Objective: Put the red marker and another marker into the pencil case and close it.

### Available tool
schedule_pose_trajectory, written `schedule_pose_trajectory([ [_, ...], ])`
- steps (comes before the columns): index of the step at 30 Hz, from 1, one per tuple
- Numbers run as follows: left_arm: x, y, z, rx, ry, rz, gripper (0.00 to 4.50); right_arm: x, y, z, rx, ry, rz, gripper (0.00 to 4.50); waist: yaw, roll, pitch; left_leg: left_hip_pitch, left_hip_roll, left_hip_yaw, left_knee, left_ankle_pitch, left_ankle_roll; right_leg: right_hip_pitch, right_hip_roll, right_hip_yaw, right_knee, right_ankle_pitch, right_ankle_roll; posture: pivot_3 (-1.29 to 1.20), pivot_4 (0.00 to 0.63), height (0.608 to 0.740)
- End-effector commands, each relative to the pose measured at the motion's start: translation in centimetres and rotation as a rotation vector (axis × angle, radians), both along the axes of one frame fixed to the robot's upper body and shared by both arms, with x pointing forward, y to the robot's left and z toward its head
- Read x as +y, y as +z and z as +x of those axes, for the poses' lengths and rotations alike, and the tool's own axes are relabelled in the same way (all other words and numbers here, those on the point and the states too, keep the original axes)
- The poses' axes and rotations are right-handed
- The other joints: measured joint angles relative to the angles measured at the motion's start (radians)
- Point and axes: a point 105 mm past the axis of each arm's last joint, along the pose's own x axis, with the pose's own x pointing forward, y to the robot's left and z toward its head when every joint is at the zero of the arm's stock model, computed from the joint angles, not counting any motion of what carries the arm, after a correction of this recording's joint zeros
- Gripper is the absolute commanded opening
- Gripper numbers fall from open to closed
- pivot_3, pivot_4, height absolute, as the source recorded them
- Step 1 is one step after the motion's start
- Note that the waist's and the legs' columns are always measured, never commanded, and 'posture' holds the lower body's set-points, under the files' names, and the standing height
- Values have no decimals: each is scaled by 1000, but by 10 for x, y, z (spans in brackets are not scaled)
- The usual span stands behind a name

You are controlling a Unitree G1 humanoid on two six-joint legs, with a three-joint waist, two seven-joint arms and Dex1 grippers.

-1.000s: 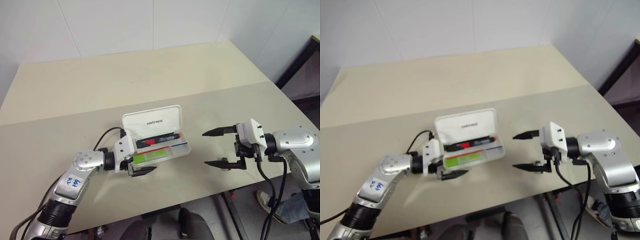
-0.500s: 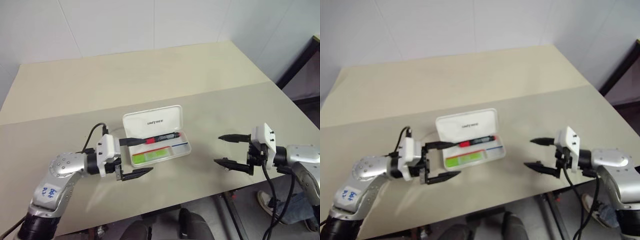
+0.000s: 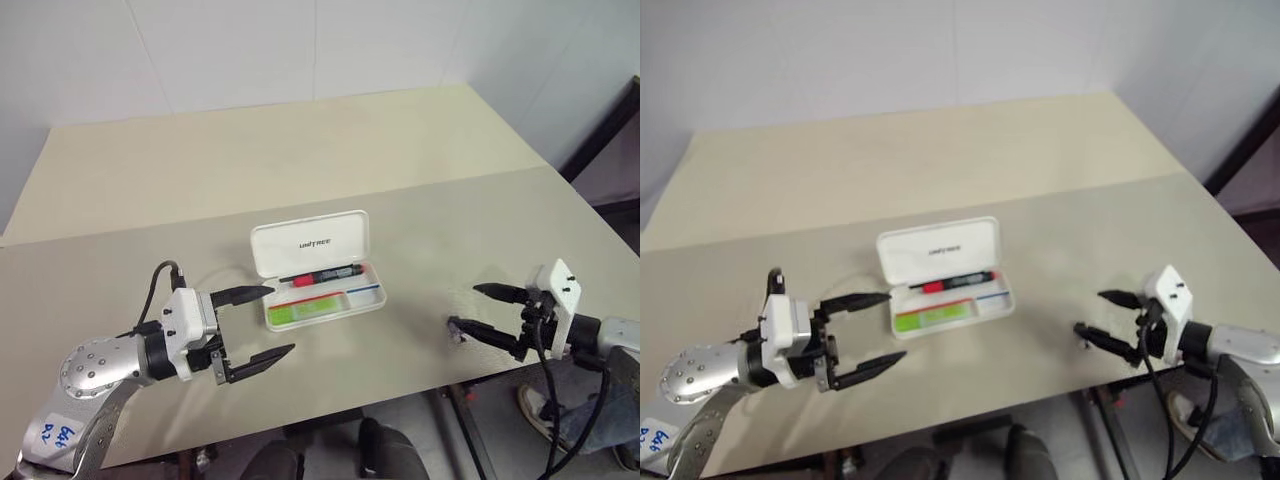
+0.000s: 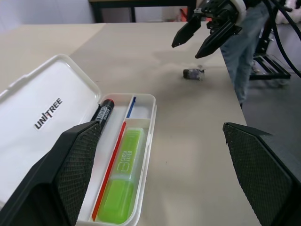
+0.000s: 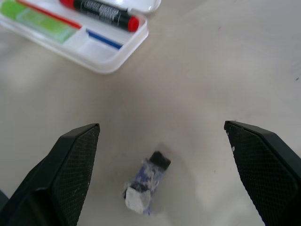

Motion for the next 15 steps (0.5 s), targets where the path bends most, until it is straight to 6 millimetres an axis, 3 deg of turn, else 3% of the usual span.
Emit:
schedule_pose_trajectory([
  [1, -7, 8, -10, -14, -20, -27, 4469, 3, 9, -2, -8, -50, 28, 4500, -1, 0, 0, 0, 0, 0, 0, 0, 0, 0, 0, 0, 0, 0, 0, 0, 150, 740],
  [8, -4, 8, -13, 9, -7, -22, 4469, 23, 0, -5, 23, -152, 63, 4500, 0, 0, 0, 0, 0, 0, -1, 0, 0, 0, 1, 0, -1, 0, 0, 0, 150, 740],
  [15, -3, 11, -9, 9, -6, -17, 4469, 30, -13, -6, 34, -271, 43, 4500, -2, 0, 0, 0, -1, 0, -1, 0, 0, 0, 1, 0, -1, 0, 0, 0, 150, 740],
])
